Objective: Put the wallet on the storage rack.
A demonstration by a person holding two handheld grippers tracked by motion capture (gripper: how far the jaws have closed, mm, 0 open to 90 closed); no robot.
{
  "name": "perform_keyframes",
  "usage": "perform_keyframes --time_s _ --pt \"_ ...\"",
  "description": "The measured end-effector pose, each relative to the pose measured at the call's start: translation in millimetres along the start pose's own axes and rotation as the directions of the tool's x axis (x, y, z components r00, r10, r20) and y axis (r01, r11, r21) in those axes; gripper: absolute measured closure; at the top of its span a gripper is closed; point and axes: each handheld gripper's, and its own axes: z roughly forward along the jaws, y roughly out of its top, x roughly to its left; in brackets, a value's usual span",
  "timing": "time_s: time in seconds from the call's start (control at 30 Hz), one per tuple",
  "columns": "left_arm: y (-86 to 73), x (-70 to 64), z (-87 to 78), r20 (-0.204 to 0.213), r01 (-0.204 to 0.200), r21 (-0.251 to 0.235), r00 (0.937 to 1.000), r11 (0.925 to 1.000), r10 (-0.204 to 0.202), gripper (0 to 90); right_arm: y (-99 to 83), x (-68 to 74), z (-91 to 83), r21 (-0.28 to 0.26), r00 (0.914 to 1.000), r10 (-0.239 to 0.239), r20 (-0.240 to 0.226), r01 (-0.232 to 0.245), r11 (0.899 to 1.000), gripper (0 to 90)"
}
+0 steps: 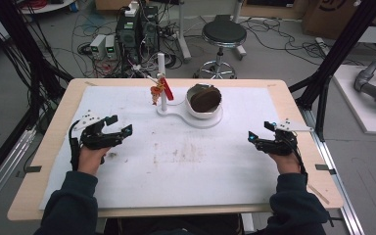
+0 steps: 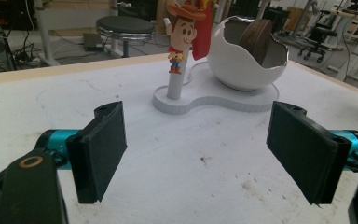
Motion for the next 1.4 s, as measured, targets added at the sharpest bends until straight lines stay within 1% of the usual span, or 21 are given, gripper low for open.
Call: perform_keyframes --time_s 0.2,0.6,1.4 --pt "-0.2 0.1 -0.2 -0.001 0.006 -0.005 1.0 1.0 -0.006 19.8 0.3 0.0 0.0 -0.004 1.0 -0.006 -0.004 0.006 1.0 21.8" --pt "-0.2 0.2 -0.5 0.006 0.003 -0.008 1.0 1.0 -0.003 19.8 0.9 0.9 0.3 -0.006 0.9999 -0.015 0.001 0.015 1.0 21.8" --pt "-0.7 0.2 0.1 0.008 0.01 -0.003 0.9999 0.9999 -0.01 19.8 1.3 1.9 0.3 -0.002 0.9998 -0.019 0.002 0.019 1.0 21.8"
